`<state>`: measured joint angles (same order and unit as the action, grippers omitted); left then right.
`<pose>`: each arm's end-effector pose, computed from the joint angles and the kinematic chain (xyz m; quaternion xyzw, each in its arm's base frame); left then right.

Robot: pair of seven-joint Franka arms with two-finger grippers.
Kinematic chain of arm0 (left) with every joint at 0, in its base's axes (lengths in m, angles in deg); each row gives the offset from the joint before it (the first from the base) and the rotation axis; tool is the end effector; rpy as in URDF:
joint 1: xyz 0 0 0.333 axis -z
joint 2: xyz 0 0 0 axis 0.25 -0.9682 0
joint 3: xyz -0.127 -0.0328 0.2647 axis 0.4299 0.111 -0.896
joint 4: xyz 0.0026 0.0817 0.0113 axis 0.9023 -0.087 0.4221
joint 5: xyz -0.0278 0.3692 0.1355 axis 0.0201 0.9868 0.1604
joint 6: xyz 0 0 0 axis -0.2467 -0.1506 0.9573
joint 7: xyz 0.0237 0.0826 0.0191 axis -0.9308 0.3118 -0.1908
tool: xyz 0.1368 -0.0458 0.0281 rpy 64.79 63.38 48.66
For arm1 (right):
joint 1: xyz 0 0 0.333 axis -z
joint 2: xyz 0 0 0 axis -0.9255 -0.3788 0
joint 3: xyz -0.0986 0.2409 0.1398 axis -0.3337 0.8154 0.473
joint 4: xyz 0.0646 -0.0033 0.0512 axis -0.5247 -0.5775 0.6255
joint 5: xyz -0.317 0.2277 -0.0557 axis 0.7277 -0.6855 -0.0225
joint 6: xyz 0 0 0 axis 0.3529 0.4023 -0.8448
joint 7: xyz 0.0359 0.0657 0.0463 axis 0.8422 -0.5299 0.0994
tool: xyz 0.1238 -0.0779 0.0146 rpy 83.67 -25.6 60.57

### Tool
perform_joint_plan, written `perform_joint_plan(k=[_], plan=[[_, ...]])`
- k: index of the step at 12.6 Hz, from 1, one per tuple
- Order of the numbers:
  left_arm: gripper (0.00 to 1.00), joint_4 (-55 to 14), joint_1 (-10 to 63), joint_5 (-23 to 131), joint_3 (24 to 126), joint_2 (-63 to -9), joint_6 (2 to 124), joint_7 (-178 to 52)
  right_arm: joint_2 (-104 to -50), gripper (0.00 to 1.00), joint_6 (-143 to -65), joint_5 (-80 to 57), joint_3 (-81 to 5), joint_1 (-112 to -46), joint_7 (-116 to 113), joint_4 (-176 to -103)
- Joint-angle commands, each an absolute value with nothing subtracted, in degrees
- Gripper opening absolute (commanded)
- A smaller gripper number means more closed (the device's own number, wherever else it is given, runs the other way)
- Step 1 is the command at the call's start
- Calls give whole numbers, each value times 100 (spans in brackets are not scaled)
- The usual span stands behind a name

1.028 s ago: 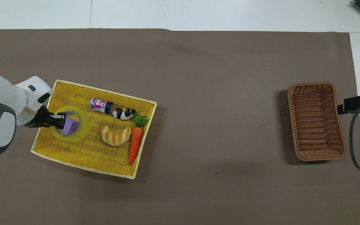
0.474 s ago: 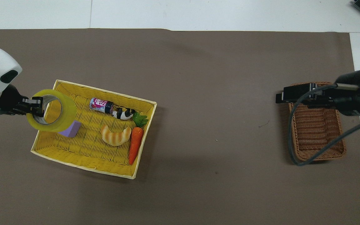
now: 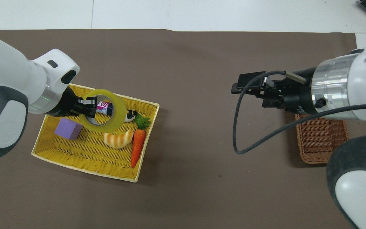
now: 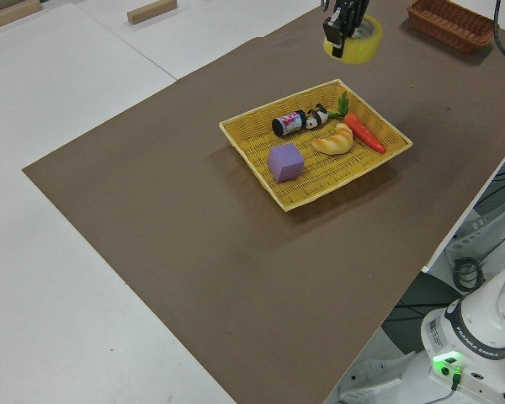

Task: Move tape to another basket
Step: 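Lift the tape with the left gripper while the right gripper approaches, then grasp the tape with the right gripper and release the left gripper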

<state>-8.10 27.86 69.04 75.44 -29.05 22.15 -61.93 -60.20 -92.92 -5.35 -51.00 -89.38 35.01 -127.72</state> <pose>0.5417 -0.1876 0.4951 0.9961 0.0086 -0.0424 0.0765 0.5497 0.2055 0.6022 -0.9587 0.1397 -0.0426 0.2440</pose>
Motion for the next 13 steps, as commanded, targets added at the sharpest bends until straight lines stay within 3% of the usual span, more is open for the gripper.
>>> perform_joint_plan(k=[1, 3, 7, 13], plan=[[0, -963, 2949, 6324, 7441, -2864, 2847, -6282, -6019, 100, -9376, -1180, -5111, -8892, 3578, -12996], [0, -1060, 3152, 6025, 7459, -2847, 3105, -6632, -6028, 100, -9463, -1637, -5103, -8988, 3491, -13250], [0, -1026, 3688, 5584, 7502, -2856, 3676, -6618, -6028, 100, -10823, -2524, -5094, -9568, 2912, -14033], [0, -981, 4146, 5250, 7625, -2882, 4309, -6133, -6019, 100, -10862, -2579, -5103, -9578, 2208, -14201]])
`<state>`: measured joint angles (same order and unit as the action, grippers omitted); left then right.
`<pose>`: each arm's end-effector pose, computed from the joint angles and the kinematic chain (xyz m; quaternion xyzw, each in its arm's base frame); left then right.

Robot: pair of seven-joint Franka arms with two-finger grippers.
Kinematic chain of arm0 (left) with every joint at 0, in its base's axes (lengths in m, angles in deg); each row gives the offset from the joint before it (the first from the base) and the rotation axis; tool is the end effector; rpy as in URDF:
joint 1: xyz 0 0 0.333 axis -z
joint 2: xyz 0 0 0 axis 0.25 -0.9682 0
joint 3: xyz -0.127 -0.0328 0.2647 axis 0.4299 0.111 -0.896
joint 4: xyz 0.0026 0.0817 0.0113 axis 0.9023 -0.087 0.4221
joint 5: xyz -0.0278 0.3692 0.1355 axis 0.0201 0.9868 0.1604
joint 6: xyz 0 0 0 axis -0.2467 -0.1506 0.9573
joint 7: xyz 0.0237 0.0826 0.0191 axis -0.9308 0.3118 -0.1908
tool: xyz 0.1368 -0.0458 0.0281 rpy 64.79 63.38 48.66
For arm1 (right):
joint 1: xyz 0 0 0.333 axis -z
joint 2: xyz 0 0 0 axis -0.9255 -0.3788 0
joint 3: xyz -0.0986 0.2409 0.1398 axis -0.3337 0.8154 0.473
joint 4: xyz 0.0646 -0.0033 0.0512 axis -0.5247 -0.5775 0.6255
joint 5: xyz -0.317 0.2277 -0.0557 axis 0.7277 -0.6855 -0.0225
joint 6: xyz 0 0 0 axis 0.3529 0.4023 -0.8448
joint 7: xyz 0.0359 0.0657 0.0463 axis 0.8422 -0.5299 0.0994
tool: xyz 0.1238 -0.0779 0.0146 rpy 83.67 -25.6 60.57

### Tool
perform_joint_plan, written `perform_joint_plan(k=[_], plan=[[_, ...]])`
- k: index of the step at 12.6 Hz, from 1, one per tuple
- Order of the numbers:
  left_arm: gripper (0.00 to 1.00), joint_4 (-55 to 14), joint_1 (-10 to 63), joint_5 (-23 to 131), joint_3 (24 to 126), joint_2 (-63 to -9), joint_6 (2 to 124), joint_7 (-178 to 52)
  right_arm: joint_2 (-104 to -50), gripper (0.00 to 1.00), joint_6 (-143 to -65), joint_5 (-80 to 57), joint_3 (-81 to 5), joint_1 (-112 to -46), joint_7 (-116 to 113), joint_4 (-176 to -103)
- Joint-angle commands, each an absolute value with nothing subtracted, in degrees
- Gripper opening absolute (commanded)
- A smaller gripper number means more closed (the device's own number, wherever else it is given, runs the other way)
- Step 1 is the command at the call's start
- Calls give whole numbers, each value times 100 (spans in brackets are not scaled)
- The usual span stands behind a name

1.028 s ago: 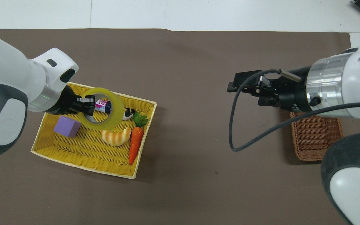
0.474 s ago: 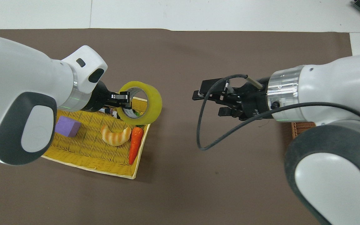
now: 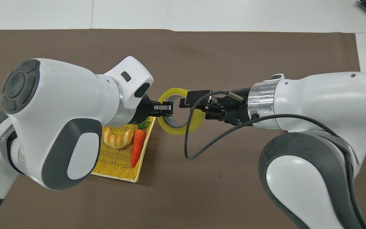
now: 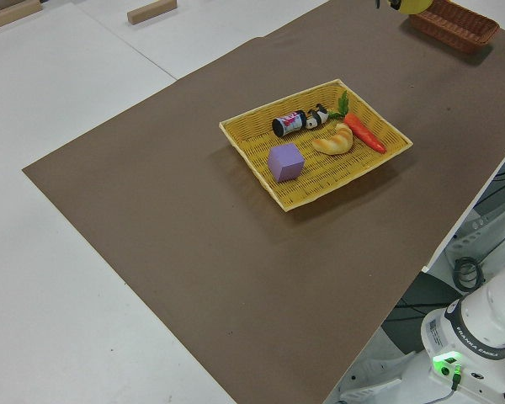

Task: Move tape to another basket
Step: 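Grasp the tape with the right gripper and release the left gripper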

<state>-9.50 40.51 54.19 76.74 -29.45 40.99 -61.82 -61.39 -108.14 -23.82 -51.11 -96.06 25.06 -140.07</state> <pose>0.5103 -0.3487 0.5193 0.9693 -0.0526 0.0339 0.2377 0.5408 0.2819 0.5219 -0.9245 0.1119 -0.0117 0.3643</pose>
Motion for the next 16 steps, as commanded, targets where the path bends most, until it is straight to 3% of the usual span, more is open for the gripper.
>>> perform_joint_plan(k=[1, 2, 5, 7, 8, 9, 16], plan=[[0, -981, 4146, 5250, 7669, -2891, 4440, -6177, -6028, 100, -10879, -2579, -5103, -9569, 2164, -14184], [0, -981, 4155, 5250, 7696, -2891, 4468, -6195, -6028, 83, -10905, -2562, -5111, -9560, 2102, -14149], [0, -981, 4181, 5224, 7740, -2900, 4494, -6326, -5975, 0, -10835, -2518, -5120, -9464, 2163, -14096], [0, -955, 4181, 5224, 7749, -2900, 4512, -6240, -5984, 0, -10844, -2509, -5120, -9464, 2207, -14078], [68, -903, 4181, 5232, 7775, -2908, 4512, -6099, -5984, 0, -10844, -2509, -5120, -9464, 2207, -14078], [100, -885, 4190, 5267, 7784, -2917, 4521, -6037, -5984, 0, -10844, -2509, -5120, -9464, 2216, -14078], [100, -735, 3753, 5276, 7705, -2461, 4319, -5782, -5984, 0, -10844, -2492, -5129, -9455, 2146, -14078]])
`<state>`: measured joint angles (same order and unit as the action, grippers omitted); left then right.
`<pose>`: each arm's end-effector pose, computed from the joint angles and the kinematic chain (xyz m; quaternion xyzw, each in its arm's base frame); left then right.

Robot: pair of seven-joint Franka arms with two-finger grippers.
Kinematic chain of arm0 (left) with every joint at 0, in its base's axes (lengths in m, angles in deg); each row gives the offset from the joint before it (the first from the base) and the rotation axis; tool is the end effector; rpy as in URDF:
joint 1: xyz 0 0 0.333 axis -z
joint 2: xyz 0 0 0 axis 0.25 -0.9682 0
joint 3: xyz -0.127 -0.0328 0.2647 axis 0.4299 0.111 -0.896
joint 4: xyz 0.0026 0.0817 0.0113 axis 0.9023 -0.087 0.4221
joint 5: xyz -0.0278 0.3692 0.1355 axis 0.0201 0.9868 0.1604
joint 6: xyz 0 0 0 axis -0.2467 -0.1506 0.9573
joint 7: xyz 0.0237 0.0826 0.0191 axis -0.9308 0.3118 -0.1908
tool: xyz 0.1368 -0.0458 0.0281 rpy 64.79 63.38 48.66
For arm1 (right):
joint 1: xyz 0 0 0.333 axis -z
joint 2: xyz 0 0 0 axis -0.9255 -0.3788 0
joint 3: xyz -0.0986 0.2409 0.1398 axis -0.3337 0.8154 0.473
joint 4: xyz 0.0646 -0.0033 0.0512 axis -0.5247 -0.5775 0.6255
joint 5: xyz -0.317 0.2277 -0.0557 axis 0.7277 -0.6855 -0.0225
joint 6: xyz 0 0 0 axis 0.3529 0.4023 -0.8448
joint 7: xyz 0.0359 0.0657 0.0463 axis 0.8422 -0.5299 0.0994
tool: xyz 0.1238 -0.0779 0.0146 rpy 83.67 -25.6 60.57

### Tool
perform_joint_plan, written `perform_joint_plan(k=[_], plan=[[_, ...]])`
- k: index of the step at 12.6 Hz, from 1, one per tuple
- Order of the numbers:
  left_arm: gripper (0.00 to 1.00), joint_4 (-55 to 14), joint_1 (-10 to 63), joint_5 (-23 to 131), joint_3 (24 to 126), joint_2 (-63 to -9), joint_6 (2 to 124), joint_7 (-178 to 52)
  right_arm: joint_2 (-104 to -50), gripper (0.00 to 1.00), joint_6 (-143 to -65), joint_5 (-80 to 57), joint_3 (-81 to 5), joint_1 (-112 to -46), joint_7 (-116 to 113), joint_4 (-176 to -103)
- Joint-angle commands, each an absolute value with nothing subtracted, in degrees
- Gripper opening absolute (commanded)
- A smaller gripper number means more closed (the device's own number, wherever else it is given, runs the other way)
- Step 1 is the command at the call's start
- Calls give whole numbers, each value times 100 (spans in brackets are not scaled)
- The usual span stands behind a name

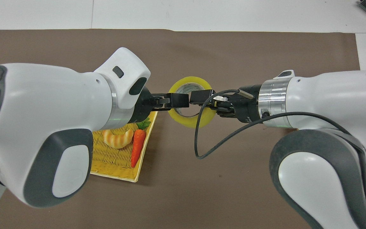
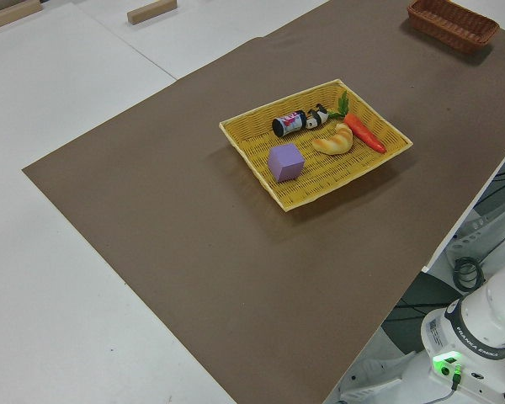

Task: Move tape to another basket
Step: 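Carry the tape with the right gripper while the left gripper withdraws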

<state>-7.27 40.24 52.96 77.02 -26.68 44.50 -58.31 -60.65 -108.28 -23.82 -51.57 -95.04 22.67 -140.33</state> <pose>0.5104 -0.3474 0.5774 0.9566 -0.0213 0.0870 0.2772 0.5455 0.2663 0.5276 -0.9243 0.1037 -0.0282 0.3663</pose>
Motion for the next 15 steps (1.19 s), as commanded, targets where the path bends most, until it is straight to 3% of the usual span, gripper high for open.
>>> perform_joint_plan(k=[1, 4, 9, 15], plan=[[100, -735, 3672, 5276, 7687, -2399, 4249, -5782, -5992, 0, -10844, -2492, -5146, -9446, 2111, -14069], [100, -744, 3216, 5372, 7679, -2337, 3951, -5878, -5975, 0, -10617, -2483, -5182, -9070, 2102, -13868], [100, -779, 2715, 6874, 7652, -2267, 3299, -5887, -5975, 0, -9921, -2491, -5182, -7875, 1619, -13498], [100, -455, 2381, 8221, 7381, -2258, 2667, -6288, -6193, 0, -9596, -1868, -5208, -6444, 1602, -13910]])
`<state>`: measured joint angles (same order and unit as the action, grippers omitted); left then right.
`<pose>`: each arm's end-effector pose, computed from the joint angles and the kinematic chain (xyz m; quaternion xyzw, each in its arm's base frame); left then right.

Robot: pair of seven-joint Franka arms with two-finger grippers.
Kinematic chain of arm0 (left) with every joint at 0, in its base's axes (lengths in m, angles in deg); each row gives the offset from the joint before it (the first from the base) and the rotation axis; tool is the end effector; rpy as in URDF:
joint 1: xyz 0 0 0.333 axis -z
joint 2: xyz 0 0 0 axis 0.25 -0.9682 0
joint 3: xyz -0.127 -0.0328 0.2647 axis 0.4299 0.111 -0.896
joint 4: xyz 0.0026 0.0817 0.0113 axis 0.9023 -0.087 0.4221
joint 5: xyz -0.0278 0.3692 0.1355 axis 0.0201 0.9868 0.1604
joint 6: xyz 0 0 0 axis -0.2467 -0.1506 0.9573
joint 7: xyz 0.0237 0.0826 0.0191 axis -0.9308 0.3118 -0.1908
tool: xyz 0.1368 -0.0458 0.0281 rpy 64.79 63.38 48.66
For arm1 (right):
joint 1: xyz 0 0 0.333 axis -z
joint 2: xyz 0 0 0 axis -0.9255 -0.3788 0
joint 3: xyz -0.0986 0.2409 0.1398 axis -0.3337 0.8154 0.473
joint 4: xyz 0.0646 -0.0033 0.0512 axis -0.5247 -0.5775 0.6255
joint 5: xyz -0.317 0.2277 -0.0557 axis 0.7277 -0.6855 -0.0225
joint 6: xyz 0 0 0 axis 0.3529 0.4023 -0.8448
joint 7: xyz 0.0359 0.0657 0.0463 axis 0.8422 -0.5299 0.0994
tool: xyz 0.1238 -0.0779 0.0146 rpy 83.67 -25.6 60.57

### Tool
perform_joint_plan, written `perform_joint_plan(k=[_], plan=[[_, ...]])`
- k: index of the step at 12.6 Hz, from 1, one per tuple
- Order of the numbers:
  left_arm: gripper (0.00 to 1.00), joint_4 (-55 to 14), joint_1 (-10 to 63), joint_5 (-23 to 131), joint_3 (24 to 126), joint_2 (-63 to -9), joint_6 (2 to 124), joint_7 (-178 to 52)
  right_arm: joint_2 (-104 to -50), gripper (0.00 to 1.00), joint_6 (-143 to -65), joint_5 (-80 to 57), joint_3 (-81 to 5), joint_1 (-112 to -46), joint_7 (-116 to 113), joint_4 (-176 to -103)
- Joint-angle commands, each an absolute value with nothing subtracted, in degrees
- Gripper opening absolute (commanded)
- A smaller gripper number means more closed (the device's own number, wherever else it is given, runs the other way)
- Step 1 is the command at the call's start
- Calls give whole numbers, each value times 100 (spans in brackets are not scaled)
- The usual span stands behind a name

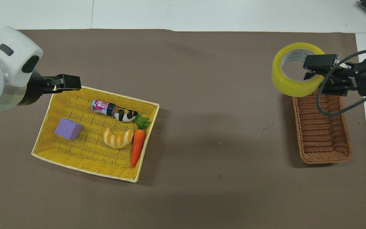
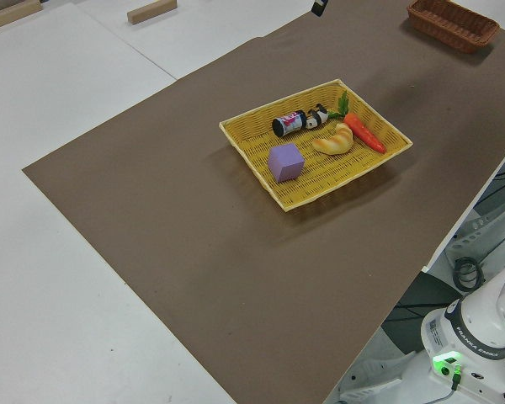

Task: Move tape to another basket
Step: 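Carry the tape with the right gripper while the left gripper withdraws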

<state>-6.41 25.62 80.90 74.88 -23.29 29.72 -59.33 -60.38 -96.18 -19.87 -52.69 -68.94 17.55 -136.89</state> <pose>0.5568 -0.1357 0.5787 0.9927 0.0404 0.1130 0.0131 0.5884 0.0039 0.5392 -0.9155 0.2269 -0.0631 0.3262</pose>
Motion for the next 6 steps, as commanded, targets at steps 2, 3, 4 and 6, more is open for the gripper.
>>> perform_joint_plan(k=[2, 3, 4, 6], plan=[[100, -437, 2091, 8194, 7362, -2232, 2317, -7070, -6544, 0, -9377, -1833, -5208, -5959, 772, -13955], [100, -384, 1959, 8177, 7353, -2206, 2254, -7213, -6720, 0, -9280, -1789, -5217, -5731, 235, -14051], [100, -332, 1784, 8055, 7353, -2214, 2184, -7301, -6757, 0, -9288, -1728, -5217, -5546, -75, -14260], [100, -226, 1572, 7791, 7292, -2214, 2078, -7547, -6775, 0, -9340, -1578, -5217, -5299, -690, -14586]])
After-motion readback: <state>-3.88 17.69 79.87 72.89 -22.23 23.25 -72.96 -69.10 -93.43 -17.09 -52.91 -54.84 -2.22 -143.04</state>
